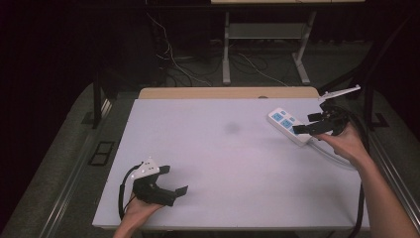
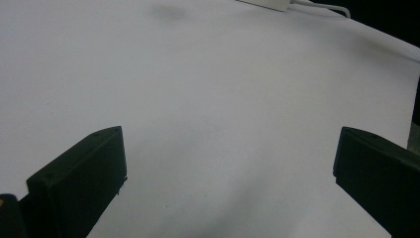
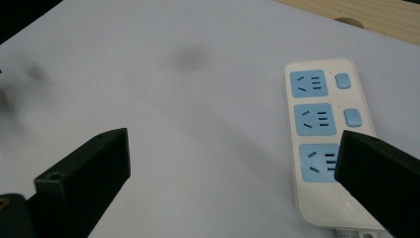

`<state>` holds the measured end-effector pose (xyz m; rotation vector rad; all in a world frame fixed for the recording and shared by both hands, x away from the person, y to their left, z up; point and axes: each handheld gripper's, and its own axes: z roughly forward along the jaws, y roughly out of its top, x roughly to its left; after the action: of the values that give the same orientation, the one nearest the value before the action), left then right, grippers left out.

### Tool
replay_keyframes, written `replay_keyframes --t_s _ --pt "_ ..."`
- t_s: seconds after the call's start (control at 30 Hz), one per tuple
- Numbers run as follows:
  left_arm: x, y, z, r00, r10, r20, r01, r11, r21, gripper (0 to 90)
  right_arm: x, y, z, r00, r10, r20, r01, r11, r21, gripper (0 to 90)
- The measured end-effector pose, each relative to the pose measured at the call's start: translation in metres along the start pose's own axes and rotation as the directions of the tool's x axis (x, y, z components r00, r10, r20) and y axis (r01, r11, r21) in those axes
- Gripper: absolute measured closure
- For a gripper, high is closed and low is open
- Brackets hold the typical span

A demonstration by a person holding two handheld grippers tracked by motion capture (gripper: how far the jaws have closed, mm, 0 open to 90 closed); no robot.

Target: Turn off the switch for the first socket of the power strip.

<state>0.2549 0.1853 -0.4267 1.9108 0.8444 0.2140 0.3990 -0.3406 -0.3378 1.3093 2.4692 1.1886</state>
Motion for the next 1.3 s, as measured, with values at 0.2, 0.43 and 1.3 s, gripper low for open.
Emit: replay_keyframes --t_s 0.2,0.43,1.3 --pt "0.0 0.0 0.0 1.0 0.001 0.001 -0.001 1.0 0.001 0.0 -0.01 0.002 0.004 0.9996 0.023 0.016 -0.023 1.0 -0.006 0.7" --pt "0.001 0.0 -0.001 1.0 0.002 0.0 -0.002 1.0 -0.001 0.0 -0.021 0.004 0.008 0.9974 0.045 0.057 -0.044 0.999 -0.016 0.8" --pt "0.002 0.0 -0.001 1.0 0.006 -0.001 -0.006 1.0 0.002 0.0 -0.045 0.003 0.02 0.9927 0.051 0.109 -0.048 0.998 -0.031 71.0"
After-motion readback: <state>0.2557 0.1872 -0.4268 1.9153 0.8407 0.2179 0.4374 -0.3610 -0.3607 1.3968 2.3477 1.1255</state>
